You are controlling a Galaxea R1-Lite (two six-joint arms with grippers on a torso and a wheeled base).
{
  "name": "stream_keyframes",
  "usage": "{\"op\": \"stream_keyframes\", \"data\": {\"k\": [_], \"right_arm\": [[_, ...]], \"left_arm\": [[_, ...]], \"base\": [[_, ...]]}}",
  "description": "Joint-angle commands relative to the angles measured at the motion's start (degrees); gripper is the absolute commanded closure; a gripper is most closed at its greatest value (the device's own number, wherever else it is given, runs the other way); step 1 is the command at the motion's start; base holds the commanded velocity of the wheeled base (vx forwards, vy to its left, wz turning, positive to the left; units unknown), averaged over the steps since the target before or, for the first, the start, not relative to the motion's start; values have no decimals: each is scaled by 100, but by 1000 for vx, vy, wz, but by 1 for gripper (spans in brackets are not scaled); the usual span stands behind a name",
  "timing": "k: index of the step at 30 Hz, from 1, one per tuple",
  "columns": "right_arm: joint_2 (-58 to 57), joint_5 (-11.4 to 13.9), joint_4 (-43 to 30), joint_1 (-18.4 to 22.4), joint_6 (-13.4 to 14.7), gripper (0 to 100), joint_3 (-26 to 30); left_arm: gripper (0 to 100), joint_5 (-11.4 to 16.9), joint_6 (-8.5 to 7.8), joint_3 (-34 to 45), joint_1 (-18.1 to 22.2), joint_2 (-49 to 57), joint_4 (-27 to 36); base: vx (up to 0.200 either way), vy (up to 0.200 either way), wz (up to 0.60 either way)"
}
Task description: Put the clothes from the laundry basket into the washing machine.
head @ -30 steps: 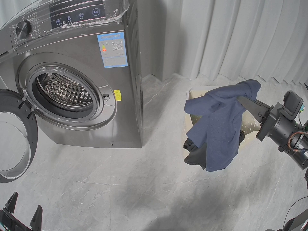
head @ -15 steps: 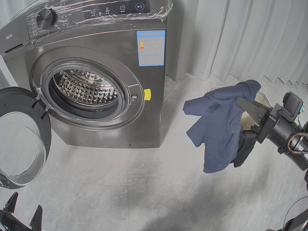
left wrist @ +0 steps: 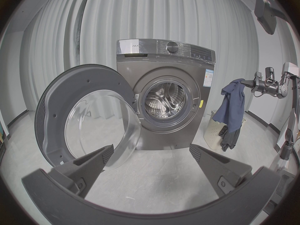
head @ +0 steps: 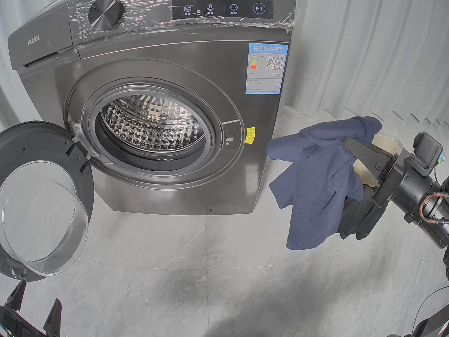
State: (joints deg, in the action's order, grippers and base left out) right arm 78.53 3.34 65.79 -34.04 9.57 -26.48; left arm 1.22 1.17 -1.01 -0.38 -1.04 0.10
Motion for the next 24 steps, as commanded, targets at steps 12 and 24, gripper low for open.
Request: {"op": "stream_keyframes", "data": {"k": [12,24], "right_arm": [[57,0,4,2,27,100,2],[136,-9,4,2,27,100,20]], "left_arm": [[0,1,-3,92,11,86,-1],[0,1,-12,92,3,86,-1]], "base": [[-100,0,0],[0,150,0]]}}
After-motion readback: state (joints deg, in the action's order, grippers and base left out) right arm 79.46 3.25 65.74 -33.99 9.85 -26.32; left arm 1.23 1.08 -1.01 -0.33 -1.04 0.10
